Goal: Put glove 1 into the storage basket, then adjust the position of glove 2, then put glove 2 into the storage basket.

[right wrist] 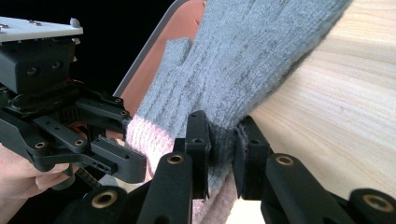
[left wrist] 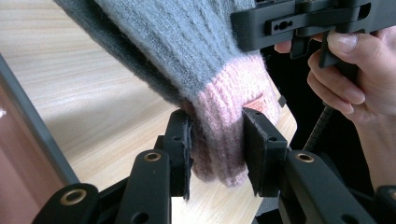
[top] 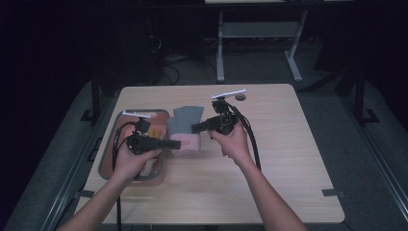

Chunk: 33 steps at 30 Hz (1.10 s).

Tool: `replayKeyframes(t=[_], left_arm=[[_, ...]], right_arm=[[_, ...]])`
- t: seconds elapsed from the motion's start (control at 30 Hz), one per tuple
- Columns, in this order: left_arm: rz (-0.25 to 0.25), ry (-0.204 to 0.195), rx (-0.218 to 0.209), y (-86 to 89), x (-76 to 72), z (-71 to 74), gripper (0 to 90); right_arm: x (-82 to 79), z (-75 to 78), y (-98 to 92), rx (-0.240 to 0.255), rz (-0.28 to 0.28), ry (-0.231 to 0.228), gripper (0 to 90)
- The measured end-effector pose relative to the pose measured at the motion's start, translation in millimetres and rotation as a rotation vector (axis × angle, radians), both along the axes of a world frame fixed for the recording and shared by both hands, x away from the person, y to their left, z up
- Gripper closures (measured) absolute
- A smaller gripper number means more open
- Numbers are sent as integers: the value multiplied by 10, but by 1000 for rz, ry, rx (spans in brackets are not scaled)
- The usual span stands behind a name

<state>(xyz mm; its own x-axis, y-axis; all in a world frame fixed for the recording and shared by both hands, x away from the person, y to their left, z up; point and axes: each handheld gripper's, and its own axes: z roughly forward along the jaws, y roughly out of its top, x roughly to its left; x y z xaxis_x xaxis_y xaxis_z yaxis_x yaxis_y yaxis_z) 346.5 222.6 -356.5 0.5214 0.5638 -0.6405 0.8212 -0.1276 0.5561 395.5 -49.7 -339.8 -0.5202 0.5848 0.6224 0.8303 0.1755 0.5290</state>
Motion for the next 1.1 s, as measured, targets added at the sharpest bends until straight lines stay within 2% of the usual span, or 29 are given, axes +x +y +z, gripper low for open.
replayKeyframes(t=[0.57,1.1], left_arm=[[17,3,10,135,-14,5,649],[35,1,9,360,-14,24,650]], right_arm=[[37,-25,155,11,16,13,778],[92,-20,352,19,42,10,778]])
